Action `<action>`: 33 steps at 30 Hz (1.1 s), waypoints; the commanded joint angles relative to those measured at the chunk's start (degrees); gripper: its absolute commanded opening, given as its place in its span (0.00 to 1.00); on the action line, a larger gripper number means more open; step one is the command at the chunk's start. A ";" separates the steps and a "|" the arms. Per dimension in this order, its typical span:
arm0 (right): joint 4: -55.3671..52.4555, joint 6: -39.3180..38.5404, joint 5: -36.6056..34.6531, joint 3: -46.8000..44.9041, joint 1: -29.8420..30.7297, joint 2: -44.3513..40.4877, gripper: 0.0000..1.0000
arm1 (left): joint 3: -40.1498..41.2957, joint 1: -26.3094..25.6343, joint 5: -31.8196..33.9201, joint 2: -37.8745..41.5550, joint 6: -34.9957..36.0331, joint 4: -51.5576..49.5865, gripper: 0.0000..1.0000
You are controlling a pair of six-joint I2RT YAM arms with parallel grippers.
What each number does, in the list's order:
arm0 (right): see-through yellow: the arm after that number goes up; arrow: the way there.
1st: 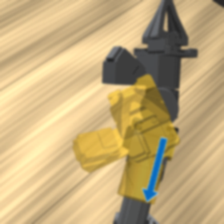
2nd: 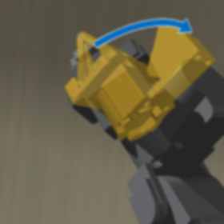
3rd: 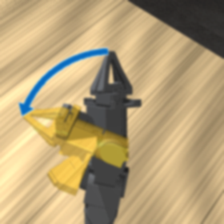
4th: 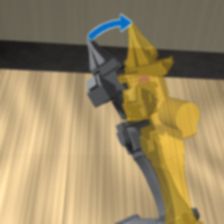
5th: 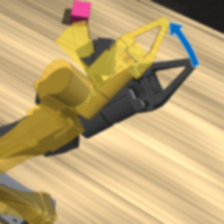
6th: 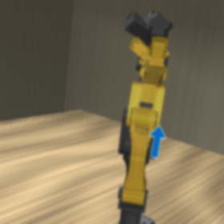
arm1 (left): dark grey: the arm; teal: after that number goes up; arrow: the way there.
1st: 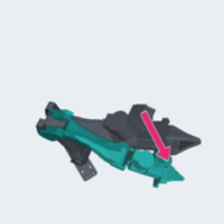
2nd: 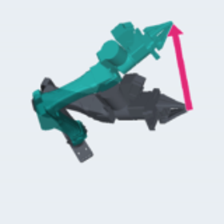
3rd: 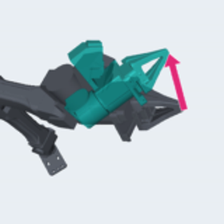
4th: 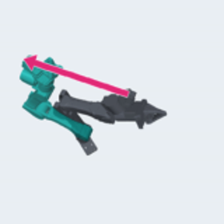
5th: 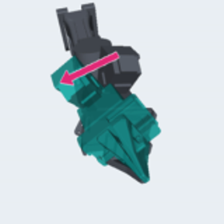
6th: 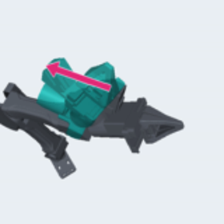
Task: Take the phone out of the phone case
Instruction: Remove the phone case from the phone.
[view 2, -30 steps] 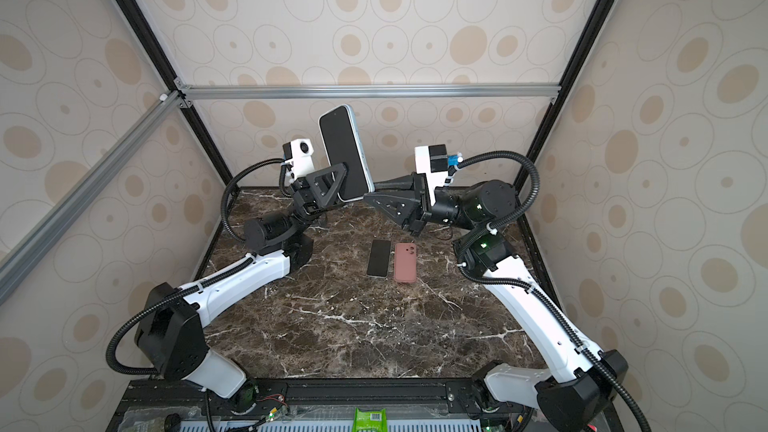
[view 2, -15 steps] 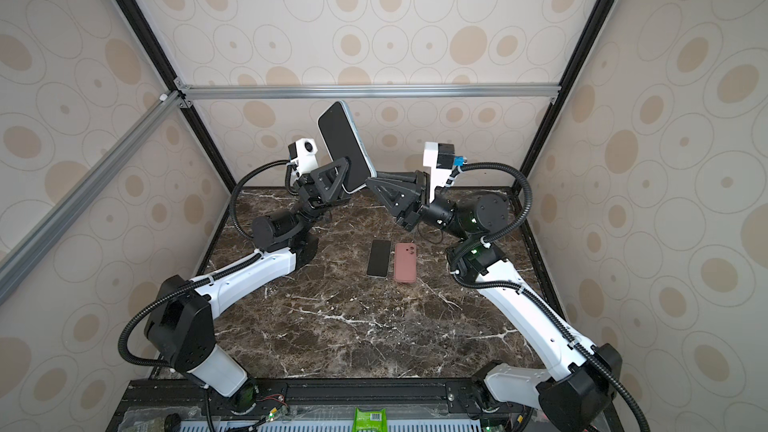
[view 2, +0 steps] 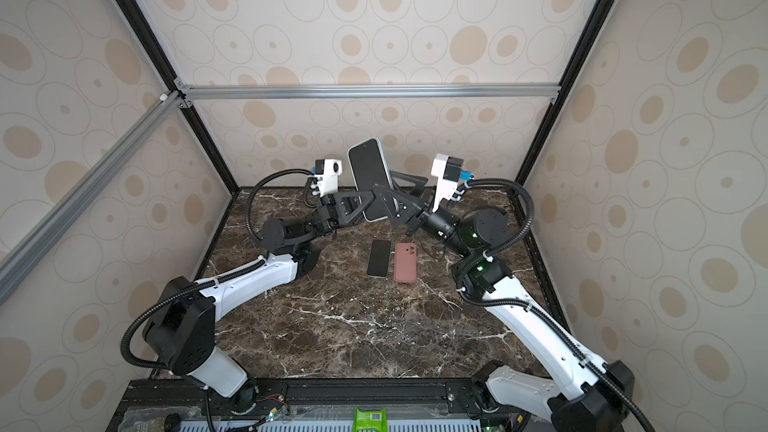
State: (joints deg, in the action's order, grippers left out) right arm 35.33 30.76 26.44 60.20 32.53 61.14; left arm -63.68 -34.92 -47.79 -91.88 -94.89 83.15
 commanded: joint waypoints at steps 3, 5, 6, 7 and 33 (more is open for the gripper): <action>-10.68 -10.36 -15.51 -2.06 0.78 -10.35 0.65 | 0.37 2.81 -6.60 3.76 7.88 -9.22 0.00; -17.19 -10.67 -20.50 -0.21 0.73 -11.69 0.61 | 0.31 3.01 -7.24 4.30 10.58 -11.45 0.00; -21.04 -10.33 -22.00 2.08 0.69 -11.57 0.56 | 0.25 3.05 -7.59 4.66 12.48 -13.09 0.00; -25.44 -10.37 -22.42 4.48 0.67 -10.98 0.56 | 0.09 3.21 -7.83 5.13 14.88 -15.09 0.00; -8.37 24.92 0.55 10.75 -5.11 3.71 0.39 | 0.97 0.91 -8.61 13.62 32.26 -22.04 0.00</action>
State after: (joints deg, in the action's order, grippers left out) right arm 22.55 52.73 24.73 68.93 27.57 64.10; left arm -61.65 -33.43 -55.11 -80.55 -64.42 56.27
